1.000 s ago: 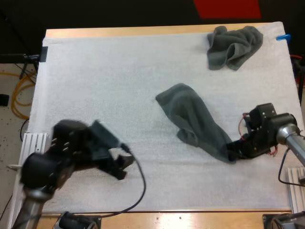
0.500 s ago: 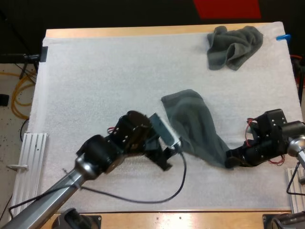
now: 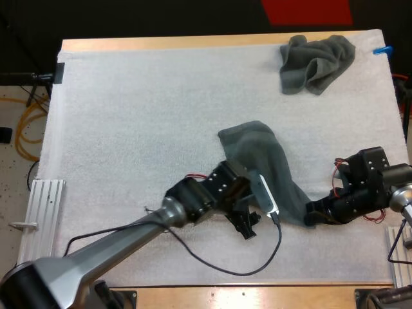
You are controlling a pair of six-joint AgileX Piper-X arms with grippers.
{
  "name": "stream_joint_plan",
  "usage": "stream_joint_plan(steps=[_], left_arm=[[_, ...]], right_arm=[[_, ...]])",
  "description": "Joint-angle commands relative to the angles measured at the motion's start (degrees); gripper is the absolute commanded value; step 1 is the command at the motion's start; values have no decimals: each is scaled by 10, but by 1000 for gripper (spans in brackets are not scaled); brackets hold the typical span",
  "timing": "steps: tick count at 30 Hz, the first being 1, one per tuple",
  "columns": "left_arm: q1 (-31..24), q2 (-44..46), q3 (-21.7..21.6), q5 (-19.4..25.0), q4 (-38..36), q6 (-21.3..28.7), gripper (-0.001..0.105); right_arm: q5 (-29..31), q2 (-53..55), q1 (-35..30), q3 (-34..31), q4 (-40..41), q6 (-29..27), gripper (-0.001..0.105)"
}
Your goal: Pick towel from pile fold and stack
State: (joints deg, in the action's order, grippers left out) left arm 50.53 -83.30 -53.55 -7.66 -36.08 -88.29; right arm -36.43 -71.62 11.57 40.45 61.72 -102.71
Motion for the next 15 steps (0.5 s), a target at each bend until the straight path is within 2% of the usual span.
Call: stream_joint_plan(steps=[1,5,11,15], left_arm=[[3,-15,-5,35,9,3,67],[2,-68,-17,85,9,3,67],[2,-123,-62,39,9,3,67],[3,-152,-78,40,2,3,67]], right_arm=[[-8,3,1,1,1,-4,0],[-8,3,1,1,1,-4,0],[-8,3,1,1,1,-4,0],[-8,3,1,1,1,-4,0]])
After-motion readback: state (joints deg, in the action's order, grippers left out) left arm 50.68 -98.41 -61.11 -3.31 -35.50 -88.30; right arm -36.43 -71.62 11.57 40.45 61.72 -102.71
